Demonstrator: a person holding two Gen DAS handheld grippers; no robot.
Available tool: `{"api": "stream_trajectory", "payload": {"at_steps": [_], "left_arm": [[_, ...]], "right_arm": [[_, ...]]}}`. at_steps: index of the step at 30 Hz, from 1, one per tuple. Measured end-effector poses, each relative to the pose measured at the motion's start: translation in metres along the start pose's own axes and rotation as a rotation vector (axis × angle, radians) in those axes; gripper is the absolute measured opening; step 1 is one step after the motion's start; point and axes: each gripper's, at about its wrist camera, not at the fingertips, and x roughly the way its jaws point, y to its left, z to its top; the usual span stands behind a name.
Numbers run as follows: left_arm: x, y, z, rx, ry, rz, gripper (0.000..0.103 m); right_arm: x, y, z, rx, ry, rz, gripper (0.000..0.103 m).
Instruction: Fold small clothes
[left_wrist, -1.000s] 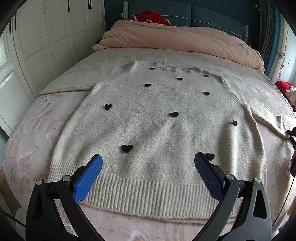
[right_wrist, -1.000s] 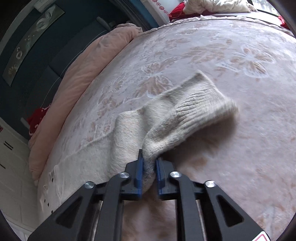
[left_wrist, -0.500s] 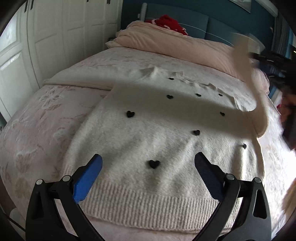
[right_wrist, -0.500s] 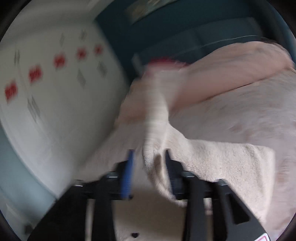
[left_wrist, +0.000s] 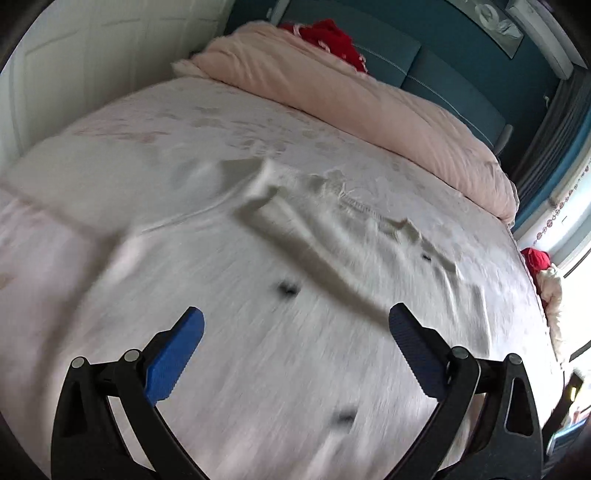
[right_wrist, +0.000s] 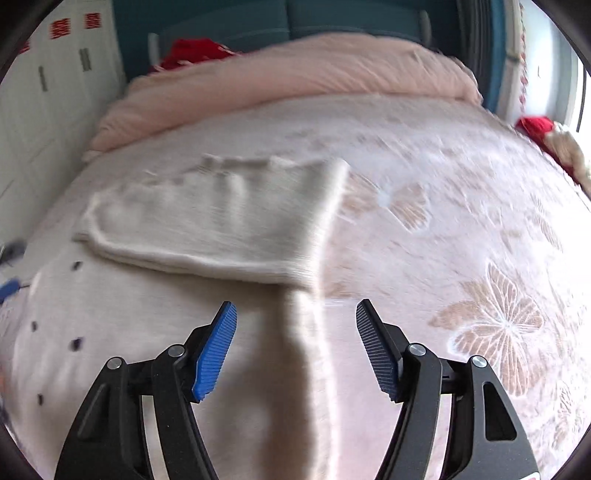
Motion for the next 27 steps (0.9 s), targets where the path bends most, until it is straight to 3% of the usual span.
{"api": "stream_trajectory", "payload": {"at_steps": [1,2,3,4,6,7,8,9,11,13,16,17,18,19,21,23,24,27], "left_arm": [[0.018,-0.004,0.006,-0.009,0.020,0.008,0.097],[0.037,-0.007,0.013,-0.015,0.040,0.030,0.085],[0.053,-0.009,0.017,-0.021,0.059,0.056,0.067],[0.072,-0.011,0.021,-0.032,0.089,0.056,0.059],[0.095,-0.015,0.025,-0.048,0.123,0.043,0.035],[0.100,-0.016,0.025,-0.047,0.118,0.036,0.030],[0.103,-0.020,0.026,-0.039,0.105,0.036,0.021],[0.105,-0.023,0.027,-0.030,0.100,0.035,0.020],[0.109,-0.026,0.025,-0.013,0.104,0.059,0.020],[0.113,-0.023,0.019,0.015,0.088,0.060,0.022],[0.110,-0.027,0.017,0.082,0.065,0.068,0.023],[0.105,-0.026,0.018,0.087,0.074,0.058,0.029],[0.095,-0.023,0.017,0.083,0.083,0.046,0.041],[0.073,-0.015,0.011,0.073,0.075,0.021,0.046],[0.037,0.002,-0.001,0.083,0.052,-0.002,0.062],[-0.009,0.030,-0.024,0.108,0.036,0.009,0.074],[-0.034,0.051,-0.040,0.116,0.041,0.031,0.081],[-0.083,0.109,-0.083,0.064,0.076,0.097,0.088]], "right_arm": [[0.014,0.000,0.003,0.000,0.019,-0.014,0.066],[0.023,0.000,0.005,-0.007,0.033,-0.021,0.064],[0.026,0.003,0.007,-0.014,0.047,-0.025,0.061],[0.038,0.002,0.011,-0.018,0.065,-0.011,0.054],[0.050,0.002,0.014,-0.012,0.097,0.026,0.027],[0.054,0.003,0.020,-0.005,0.101,0.057,0.011],[0.051,0.001,0.026,0.005,0.079,0.052,0.011],[0.043,-0.001,0.030,0.019,0.051,0.051,0.010],[0.037,-0.021,0.034,0.104,0.015,0.055,0.009],[0.057,-0.038,0.024,0.156,0.088,0.042,0.009],[0.053,-0.027,0.023,0.072,0.078,0.020,0.015],[0.047,-0.024,0.025,0.068,0.078,0.028,0.020],[0.038,-0.021,0.028,0.069,0.071,0.043,0.020],[0.019,-0.019,0.025,0.061,0.048,0.054,0.024],[-0.012,-0.022,0.010,0.060,0.024,0.068,0.037],[-0.049,-0.029,-0.019,0.093,0.033,0.124,0.053],[-0.063,-0.035,-0.037,0.111,0.048,0.145,0.054],[-0.099,-0.041,-0.103,0.156,0.117,0.198,0.056]]}}
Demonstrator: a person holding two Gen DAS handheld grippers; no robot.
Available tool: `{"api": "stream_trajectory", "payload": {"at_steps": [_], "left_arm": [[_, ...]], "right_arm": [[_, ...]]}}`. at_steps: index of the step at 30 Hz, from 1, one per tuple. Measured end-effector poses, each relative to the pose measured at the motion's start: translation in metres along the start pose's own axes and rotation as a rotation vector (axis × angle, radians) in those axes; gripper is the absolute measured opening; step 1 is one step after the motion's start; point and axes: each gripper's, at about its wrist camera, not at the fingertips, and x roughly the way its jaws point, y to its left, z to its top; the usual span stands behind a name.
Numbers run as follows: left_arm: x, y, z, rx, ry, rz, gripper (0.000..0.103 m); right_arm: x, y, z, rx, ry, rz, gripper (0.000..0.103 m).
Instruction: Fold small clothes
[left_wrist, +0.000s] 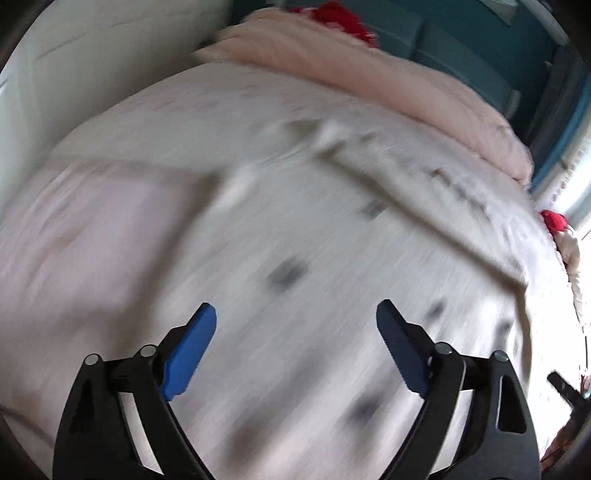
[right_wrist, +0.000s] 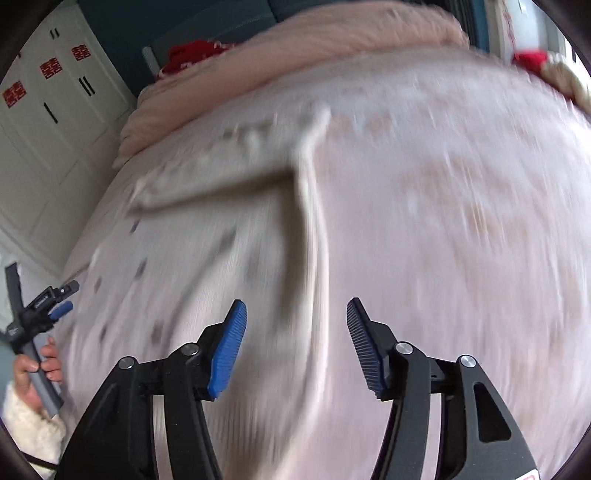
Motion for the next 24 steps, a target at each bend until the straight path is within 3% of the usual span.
{"api": "stream_trajectory", "payload": {"at_steps": [4,7,9,10,12,14,18,21,24], "left_arm": [[-0.022,0.054,-0.054,-0.101,0.071,0.044,0.089],[-0.024,0.060,-0.071,-0.125,0.059,0.025,0.089],[-0.023,0.053,-0.072,-0.125,0.054,-0.005,0.084],[-0.018,0.048,-0.070,-0.127,0.071,-0.032,0.077],[-0.013,0.039,-0.067,-0.100,0.097,-0.007,0.027],[-0.021,0.041,-0.064,-0.132,0.133,-0.046,0.009],[-0.059,0.045,-0.069,-0.115,0.127,-0.091,0.007],[-0.069,0.047,-0.096,-0.090,0.192,-0.108,0.007],[-0.057,0.048,-0.130,-0.086,0.262,-0.084,0.007]], "right_arm": [[-0.005,0.004,-0.071,0.036,0.084,0.051,0.057],[0.004,0.014,-0.086,0.070,0.070,0.091,0.059],[0.015,0.024,-0.079,0.062,0.060,0.118,0.044],[0.020,0.028,-0.076,0.067,0.068,0.113,0.010],[0.025,0.028,-0.068,0.106,0.075,0.128,0.010],[0.003,0.032,-0.062,0.072,0.015,0.092,0.009],[-0.053,0.019,-0.067,0.033,-0.060,0.004,0.007],[-0.068,0.001,-0.086,0.026,-0.031,-0.039,0.007],[-0.057,-0.013,-0.112,0.034,0.040,-0.074,0.007]]}}
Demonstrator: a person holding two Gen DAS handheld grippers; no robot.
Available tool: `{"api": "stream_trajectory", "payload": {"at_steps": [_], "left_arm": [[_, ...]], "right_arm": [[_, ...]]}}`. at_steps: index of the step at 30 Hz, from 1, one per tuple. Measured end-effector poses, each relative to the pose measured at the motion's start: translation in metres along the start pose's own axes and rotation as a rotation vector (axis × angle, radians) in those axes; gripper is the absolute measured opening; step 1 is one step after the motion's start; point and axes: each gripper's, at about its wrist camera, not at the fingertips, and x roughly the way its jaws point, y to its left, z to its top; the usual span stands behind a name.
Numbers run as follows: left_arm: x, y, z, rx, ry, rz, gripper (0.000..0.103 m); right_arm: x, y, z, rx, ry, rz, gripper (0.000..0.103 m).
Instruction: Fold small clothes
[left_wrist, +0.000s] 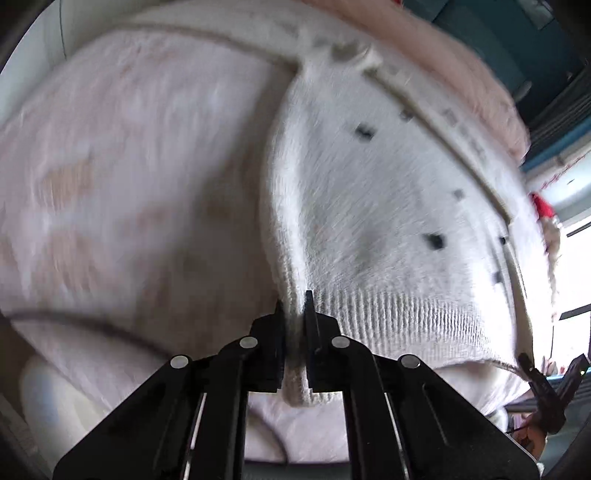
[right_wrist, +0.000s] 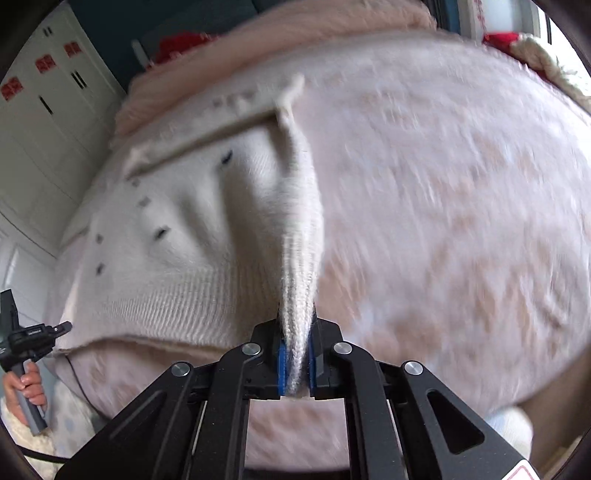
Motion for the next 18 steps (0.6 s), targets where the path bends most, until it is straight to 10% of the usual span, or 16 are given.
{"api": "stream_trajectory", "payload": {"at_steps": [8,18], "left_arm": [[-0.036,0.011,0.004,-0.059,-0.107,-0.073,0.017],[-0.064,0.109,0.199,-0.390,-0.503,0.075,0.070]], "right_arm": [[-0.005,0.011,-0.009,-0.050,-0.015,-0.064,0.018],[-0.017,0.116,0.002,-0.283,-0.174,-0.040,0.062]]}}
